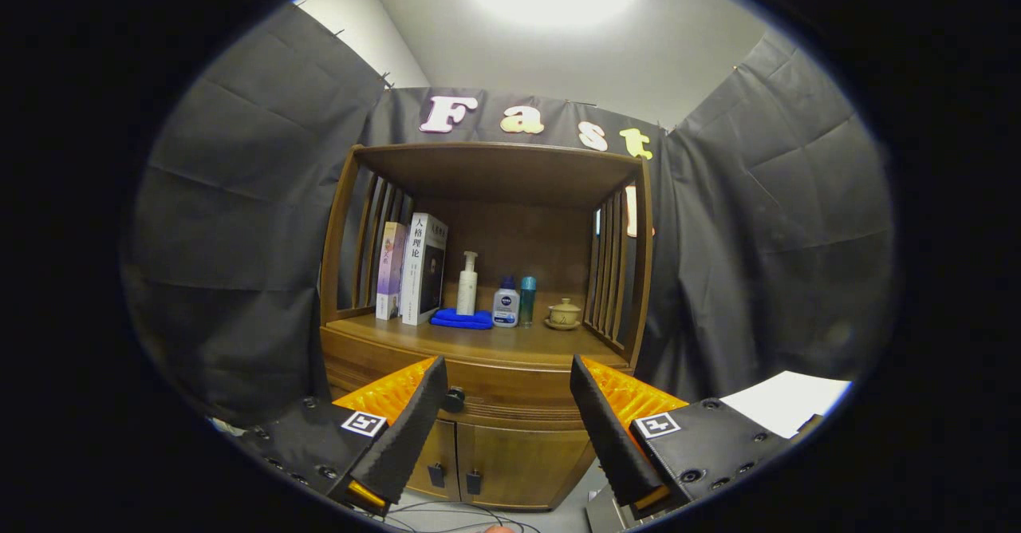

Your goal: Pull open the drawer, take out the items inside it, and place them on the countertop above the cabinet.

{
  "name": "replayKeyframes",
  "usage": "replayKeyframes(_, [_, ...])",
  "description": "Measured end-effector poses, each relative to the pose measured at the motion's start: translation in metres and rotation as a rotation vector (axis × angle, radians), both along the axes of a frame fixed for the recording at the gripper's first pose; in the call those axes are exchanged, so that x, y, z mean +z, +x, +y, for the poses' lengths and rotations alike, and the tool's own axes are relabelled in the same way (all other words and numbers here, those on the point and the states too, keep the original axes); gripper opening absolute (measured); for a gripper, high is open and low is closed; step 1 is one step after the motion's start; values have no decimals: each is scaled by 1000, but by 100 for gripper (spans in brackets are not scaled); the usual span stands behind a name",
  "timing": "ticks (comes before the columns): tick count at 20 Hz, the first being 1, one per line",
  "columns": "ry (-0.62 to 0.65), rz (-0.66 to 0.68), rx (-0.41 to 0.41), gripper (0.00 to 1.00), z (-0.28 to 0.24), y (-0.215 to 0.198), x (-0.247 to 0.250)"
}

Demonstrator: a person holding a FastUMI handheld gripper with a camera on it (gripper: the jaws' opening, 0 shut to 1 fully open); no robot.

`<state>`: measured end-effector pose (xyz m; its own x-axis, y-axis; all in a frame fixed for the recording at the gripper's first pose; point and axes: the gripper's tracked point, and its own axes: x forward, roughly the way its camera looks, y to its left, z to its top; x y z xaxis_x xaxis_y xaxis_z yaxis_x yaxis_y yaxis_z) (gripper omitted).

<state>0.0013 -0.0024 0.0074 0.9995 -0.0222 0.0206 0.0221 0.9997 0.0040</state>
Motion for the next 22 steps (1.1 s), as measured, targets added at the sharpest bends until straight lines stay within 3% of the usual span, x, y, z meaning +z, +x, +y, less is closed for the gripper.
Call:
replayKeyframes(14, [20,-16,-29,97,8,11,-1])
replayKeyframes(22, [-27,17,-22,97,40,70,-11])
